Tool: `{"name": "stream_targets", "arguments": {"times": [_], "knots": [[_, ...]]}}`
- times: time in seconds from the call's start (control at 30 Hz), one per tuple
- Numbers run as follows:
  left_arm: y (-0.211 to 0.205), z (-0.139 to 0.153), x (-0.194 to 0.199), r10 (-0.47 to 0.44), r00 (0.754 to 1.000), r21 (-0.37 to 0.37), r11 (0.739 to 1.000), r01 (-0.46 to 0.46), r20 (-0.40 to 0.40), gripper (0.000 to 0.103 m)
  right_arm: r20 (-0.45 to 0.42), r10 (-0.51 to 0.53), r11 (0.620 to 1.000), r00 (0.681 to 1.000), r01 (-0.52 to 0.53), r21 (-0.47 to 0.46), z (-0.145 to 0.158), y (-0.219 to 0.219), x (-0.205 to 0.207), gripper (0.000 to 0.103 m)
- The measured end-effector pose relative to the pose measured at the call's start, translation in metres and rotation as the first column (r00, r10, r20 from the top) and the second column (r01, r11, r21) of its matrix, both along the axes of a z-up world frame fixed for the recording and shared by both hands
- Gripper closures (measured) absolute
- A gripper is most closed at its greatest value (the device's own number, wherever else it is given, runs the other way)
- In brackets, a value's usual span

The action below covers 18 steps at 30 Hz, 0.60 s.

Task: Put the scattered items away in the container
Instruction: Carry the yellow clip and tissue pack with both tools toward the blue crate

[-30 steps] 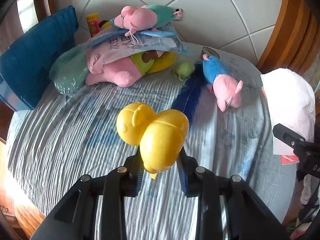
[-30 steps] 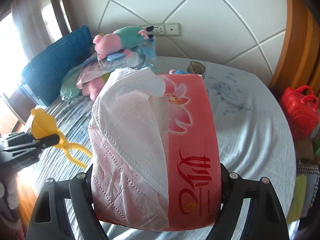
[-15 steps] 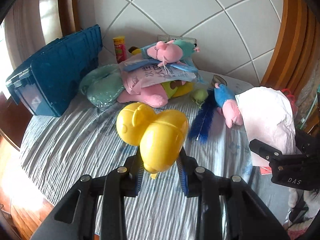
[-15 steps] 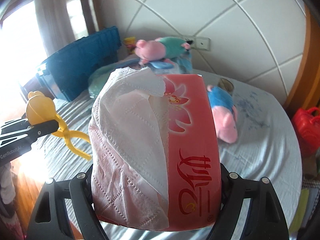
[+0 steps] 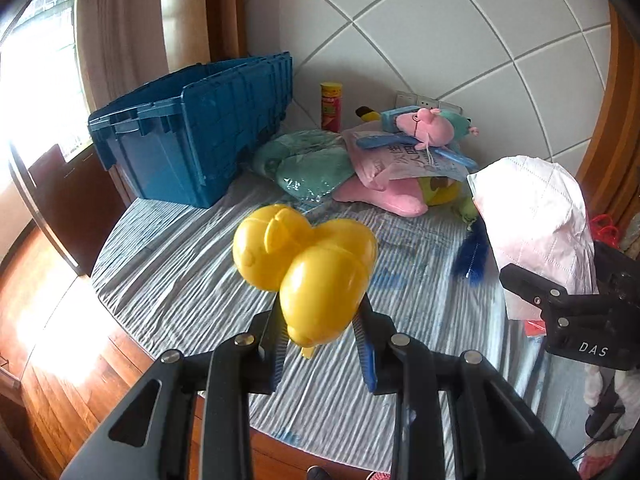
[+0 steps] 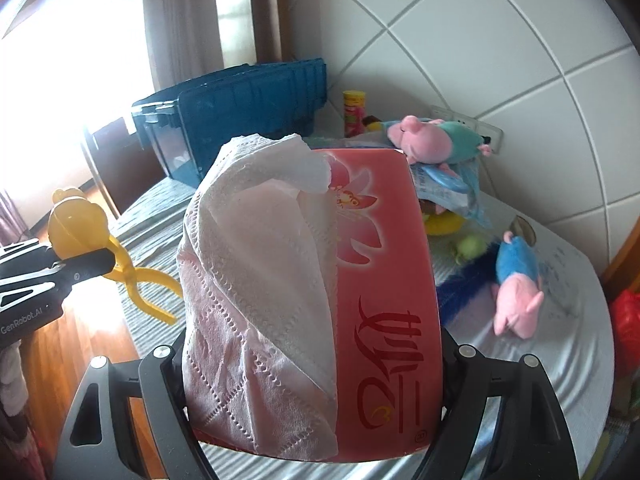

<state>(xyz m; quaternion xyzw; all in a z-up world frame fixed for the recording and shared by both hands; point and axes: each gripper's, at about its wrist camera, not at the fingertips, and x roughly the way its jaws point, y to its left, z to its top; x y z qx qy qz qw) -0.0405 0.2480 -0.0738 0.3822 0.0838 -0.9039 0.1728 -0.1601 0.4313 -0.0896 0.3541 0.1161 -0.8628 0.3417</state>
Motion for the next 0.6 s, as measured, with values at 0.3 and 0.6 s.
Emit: {"name": "stream_targets", "arguments": {"times": [0.3,0.6], "knots": [[-0.04,-0.001,0.048,0.067,0.998,-0.002,0.998,-0.067,-0.007,0.074,-0.011,0.064,0.998,0.998,-0.064,0.001,0.0,-0.058,0.033,0.018],[-0.059,0.009,0.072,0.194,0.98,-0.008,0.981,-0.195,-0.032,0.074,-0.037,0.204,0.979,0.978,-0.204,-0.002,0.01,-0.096,0.042,0.018]]}}
